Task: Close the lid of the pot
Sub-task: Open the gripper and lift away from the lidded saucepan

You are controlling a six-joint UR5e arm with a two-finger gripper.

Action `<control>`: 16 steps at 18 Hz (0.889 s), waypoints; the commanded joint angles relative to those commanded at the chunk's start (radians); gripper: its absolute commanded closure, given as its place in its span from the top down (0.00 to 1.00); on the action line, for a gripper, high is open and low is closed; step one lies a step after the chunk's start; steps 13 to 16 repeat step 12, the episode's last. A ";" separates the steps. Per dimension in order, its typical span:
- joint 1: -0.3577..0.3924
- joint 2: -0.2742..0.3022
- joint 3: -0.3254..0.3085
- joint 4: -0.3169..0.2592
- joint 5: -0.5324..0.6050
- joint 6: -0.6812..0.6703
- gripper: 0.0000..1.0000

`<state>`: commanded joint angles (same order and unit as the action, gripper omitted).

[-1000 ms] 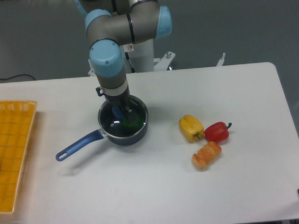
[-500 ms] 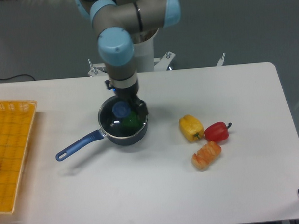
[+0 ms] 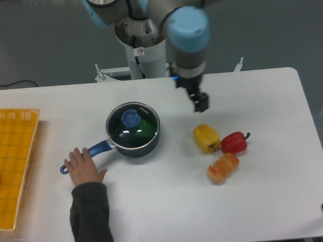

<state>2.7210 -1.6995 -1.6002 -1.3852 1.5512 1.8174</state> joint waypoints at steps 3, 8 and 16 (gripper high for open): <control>0.028 -0.058 0.054 -0.008 -0.016 0.022 1.00; 0.065 -0.166 0.114 0.002 -0.010 0.036 1.00; 0.091 -0.216 0.140 0.003 0.027 0.048 1.00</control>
